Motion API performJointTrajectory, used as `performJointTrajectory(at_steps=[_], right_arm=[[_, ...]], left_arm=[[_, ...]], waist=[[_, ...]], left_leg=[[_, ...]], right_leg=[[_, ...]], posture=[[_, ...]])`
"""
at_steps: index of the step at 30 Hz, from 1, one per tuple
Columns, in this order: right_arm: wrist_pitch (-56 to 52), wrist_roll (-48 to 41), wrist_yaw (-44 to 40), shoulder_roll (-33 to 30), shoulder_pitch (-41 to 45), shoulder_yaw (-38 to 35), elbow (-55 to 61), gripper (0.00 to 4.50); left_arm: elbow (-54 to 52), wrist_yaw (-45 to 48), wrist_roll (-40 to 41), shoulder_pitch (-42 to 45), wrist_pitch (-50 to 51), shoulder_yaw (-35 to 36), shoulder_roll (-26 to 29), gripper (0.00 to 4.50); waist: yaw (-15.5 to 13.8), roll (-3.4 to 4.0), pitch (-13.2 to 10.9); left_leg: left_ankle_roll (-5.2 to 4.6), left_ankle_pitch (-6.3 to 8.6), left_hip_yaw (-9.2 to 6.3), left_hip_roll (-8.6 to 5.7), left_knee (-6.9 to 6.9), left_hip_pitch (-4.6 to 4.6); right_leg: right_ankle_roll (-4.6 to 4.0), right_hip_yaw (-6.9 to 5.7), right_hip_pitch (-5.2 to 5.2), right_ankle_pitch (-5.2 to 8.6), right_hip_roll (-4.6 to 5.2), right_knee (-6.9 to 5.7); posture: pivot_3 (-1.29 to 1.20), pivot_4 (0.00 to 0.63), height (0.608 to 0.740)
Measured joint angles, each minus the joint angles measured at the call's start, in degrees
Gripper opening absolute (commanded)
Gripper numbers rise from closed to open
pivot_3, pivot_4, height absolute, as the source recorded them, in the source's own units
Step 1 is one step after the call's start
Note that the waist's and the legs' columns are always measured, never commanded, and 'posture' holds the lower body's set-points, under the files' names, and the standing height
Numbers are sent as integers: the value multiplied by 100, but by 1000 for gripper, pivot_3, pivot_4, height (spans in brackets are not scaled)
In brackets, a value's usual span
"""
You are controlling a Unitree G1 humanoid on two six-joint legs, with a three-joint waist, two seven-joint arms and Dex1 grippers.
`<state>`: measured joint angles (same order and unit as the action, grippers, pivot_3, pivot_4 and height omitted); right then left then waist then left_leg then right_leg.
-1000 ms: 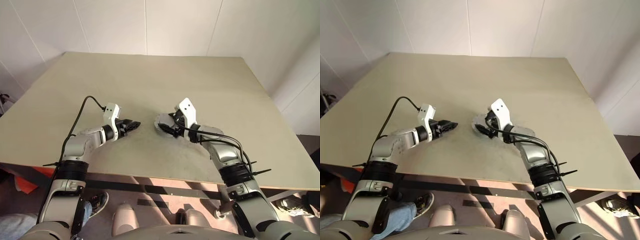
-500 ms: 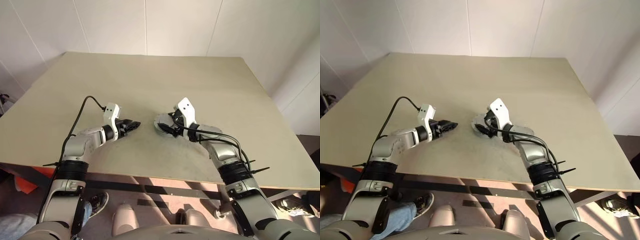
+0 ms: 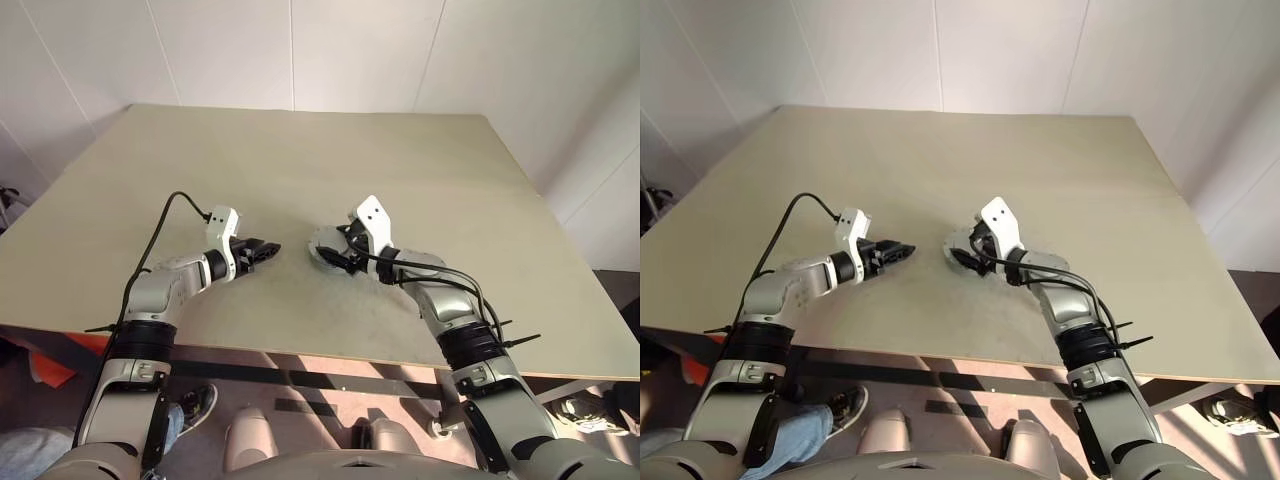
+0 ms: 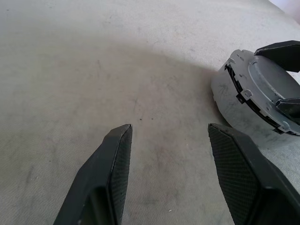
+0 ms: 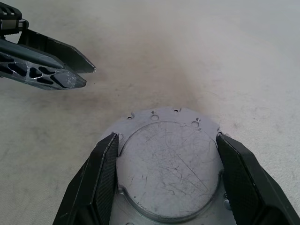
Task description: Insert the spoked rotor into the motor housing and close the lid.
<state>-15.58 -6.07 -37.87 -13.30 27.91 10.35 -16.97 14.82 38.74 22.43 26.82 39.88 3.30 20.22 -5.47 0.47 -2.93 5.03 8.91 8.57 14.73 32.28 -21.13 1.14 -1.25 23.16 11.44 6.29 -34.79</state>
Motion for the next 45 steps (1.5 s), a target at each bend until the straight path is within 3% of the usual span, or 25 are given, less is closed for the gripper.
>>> performJointTrajectory(at_steps=[27,45], right_arm=[[138,65,-11,-37,-33,53,-35,3185],[-220,85,43,-29,275,128,-444,3185]], left_arm=[[-4,-3,1,-3,2,-2,-1,2750],[-179,-34,8,-87,77,-35,-67,2750]], waist=[[-3,-1,1],[-1,-15,17]], left_leg=[[-1,1,0,-1,1,7],[-2,2,-1,-5,-3,87]], right_leg=[[0,0,-9,0,1,1],[43,3,-85,26,4,6]], posture=[[0,0,740],[0,0,740]])
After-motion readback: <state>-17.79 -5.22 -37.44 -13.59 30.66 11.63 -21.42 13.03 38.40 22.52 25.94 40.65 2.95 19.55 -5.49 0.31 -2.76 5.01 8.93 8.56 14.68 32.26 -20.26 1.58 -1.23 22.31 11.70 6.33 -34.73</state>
